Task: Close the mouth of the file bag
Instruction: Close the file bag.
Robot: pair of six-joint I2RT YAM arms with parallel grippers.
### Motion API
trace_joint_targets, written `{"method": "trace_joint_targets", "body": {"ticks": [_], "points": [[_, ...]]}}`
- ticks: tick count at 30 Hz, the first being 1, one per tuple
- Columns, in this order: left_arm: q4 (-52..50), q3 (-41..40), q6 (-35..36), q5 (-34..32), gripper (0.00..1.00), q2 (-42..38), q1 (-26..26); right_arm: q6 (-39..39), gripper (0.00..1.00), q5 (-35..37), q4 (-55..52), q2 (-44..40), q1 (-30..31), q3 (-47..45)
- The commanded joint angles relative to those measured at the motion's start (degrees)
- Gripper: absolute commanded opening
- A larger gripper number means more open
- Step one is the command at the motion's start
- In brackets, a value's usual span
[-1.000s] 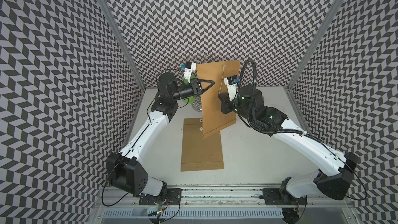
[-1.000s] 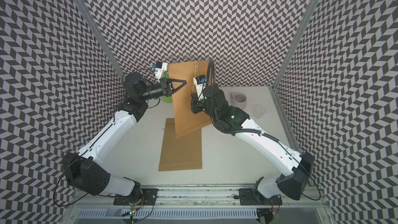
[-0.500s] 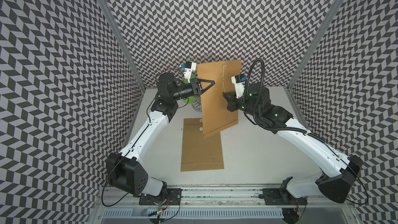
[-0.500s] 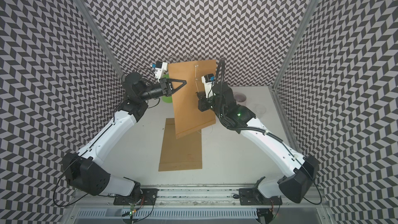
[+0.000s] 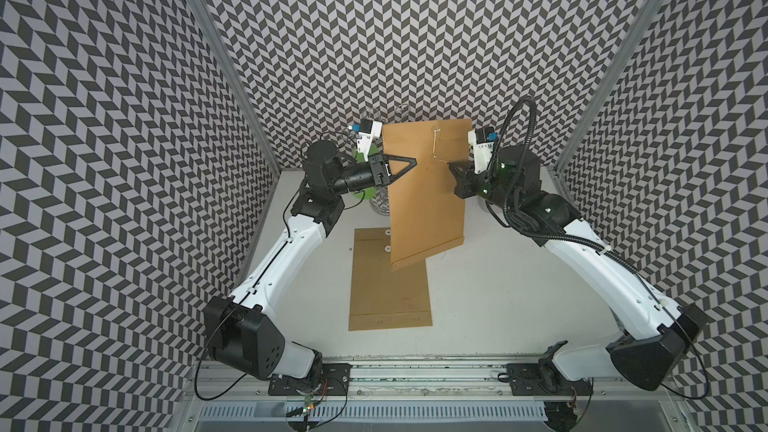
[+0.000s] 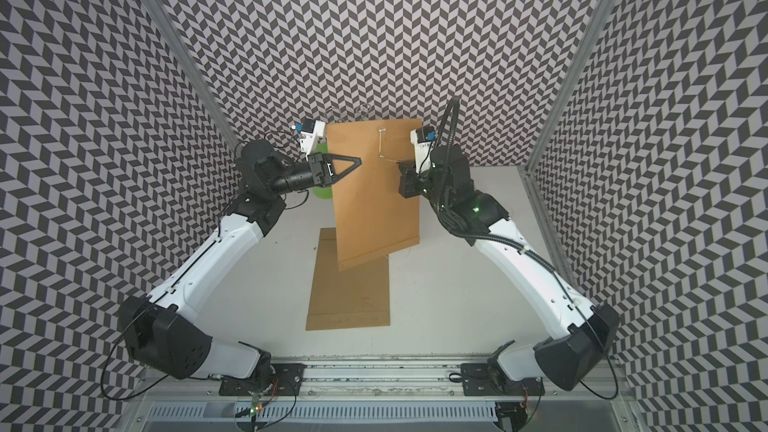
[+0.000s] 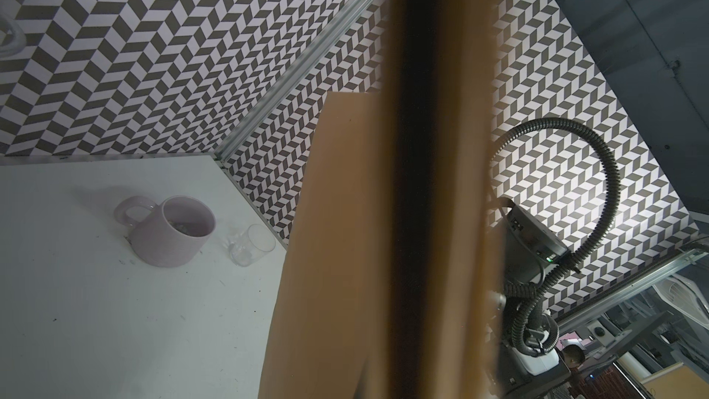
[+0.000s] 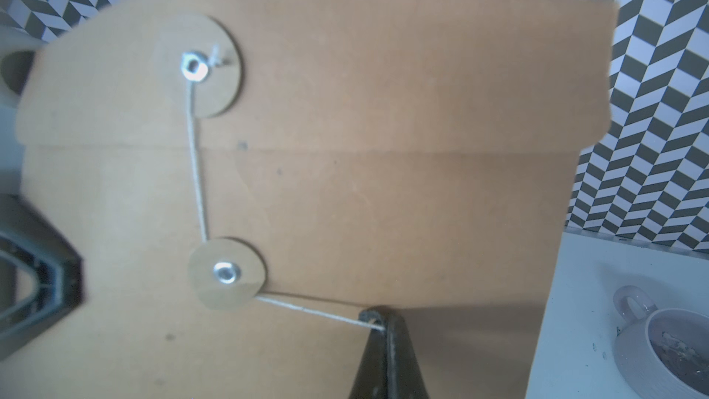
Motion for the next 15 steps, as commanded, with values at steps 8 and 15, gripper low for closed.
{"method": "trace_joint_targets", "body": {"ticks": [8,15], "points": [[-0.3,-1.2,2.8,0.6,0.0,-3.0,-0.2,-0.7,0.0,1.1,-0.8,1.3,-0.5,5.4],[-2.1,-0.9,4.5,-0.1,0.0,-3.0,-0.6,-0.5,0.0,0.8,-1.4,1.1,-0.3,7.2]]}}
